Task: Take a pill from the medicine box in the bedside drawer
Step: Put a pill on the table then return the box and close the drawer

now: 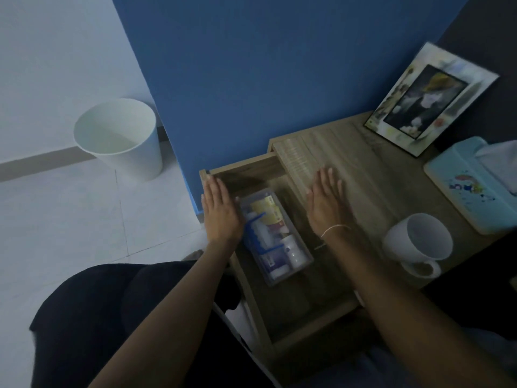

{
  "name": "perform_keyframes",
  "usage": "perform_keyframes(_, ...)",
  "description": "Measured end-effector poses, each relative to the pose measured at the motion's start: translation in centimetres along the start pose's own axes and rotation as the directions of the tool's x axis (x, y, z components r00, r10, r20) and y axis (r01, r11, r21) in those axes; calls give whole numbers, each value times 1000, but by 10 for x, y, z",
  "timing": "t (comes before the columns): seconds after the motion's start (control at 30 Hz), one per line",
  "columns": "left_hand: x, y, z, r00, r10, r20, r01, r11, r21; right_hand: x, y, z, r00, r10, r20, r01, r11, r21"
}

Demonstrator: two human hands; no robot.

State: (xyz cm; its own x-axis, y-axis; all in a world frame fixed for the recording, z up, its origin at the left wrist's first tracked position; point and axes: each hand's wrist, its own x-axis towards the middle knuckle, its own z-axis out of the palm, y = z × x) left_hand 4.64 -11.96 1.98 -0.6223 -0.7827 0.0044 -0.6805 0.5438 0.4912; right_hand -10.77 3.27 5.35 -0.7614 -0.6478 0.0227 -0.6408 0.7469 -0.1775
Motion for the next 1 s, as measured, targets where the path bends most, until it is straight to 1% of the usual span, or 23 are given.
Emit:
perform_keyframes(0.07, 0, -3, 3, 997, -73, -6, 73, 996, -54, 14, 21, 5, 998, -22, 60, 25, 999, -41)
perform_keyframes(0.13, 0, -3, 4, 994, -113, -3, 112, 986, -122, 16, 31, 11, 995, -39, 95, 41, 999, -20)
perform_keyframes(0.23, 2, 2, 6, 990, -142, -2, 137, 957, -257, 17, 35, 20, 998, -48, 49, 47, 999, 15)
perform_keyframes(0.3, 2, 4, 6, 988, -157, -4, 148, 940, -306, 17, 36, 22, 999, -45, 8, 45, 999, 25)
perform_keyframes(0.43, 3, 11, 11, 996, -91, 11, 89, 929, -358, 18, 39, 27, 997, -55, -49, 57, 998, 37)
perform_keyframes(0.6, 8, 28, 16, 995, -57, 76, 86, 882, -464, 18, 41, 31, 993, -51, -104, 56, 997, 44)
perform_keyframes(0.77, 14, 47, 27, 987, 74, 143, 7, 868, -496, 18, 42, 30, 992, -50, -117, 56, 997, 48)
perform_keyframes(0.83, 13, 57, 34, 984, 51, 169, 45, 854, -519, 18, 42, 31, 990, -53, -127, 60, 997, 48)
perform_keyframes(1.0, 13, 86, 45, 977, -75, 198, 186, 751, -634, 19, 43, 31, 991, -63, -119, 68, 997, 41)
